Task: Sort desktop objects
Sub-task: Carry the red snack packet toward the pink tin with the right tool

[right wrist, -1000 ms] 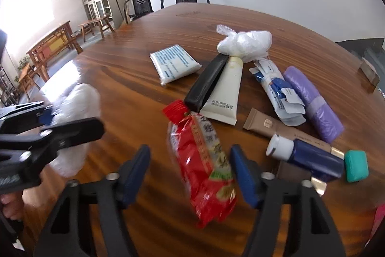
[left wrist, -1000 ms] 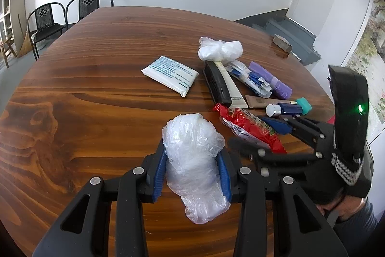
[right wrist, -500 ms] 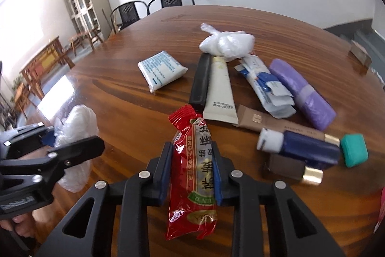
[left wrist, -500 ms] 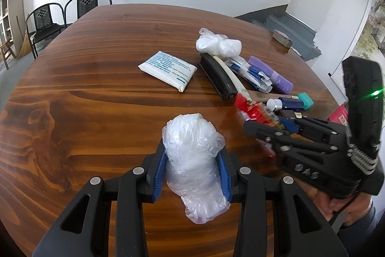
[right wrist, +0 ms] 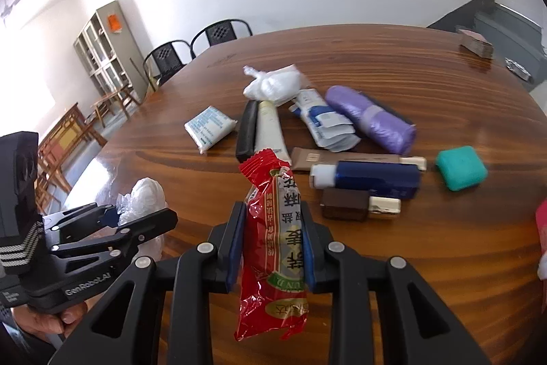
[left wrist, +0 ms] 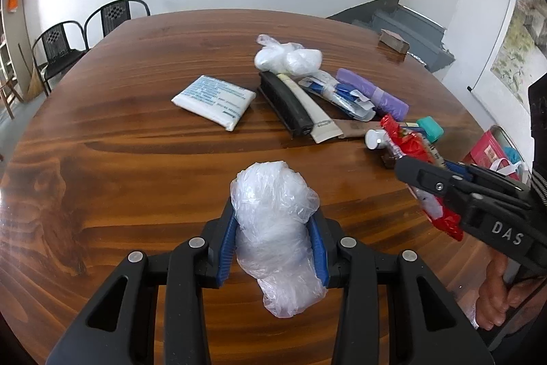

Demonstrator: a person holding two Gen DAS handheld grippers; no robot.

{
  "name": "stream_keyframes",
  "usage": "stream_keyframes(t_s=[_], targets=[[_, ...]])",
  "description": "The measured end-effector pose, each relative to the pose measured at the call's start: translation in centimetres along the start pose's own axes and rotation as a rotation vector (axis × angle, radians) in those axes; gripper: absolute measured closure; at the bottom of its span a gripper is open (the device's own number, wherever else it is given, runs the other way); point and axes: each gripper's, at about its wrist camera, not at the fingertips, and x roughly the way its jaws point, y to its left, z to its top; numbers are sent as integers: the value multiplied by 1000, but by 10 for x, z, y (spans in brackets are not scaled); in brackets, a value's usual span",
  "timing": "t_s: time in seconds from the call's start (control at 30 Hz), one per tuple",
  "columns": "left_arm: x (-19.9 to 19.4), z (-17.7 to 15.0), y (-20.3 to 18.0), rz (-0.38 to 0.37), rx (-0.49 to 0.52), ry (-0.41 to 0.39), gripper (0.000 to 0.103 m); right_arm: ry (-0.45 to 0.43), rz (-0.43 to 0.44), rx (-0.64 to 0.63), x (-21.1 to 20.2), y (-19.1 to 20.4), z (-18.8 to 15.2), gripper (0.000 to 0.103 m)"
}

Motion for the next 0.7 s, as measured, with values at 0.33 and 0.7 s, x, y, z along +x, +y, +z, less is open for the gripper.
stream_keyframes(t_s=[0.33,0.7], targets=[[1,1,-39,-13,70,4,62,-71,-39,76,-34,-28,-8,71],[2,3,-87,-34,144,10,62,-164,-121,149,-76,-66,-23,71]])
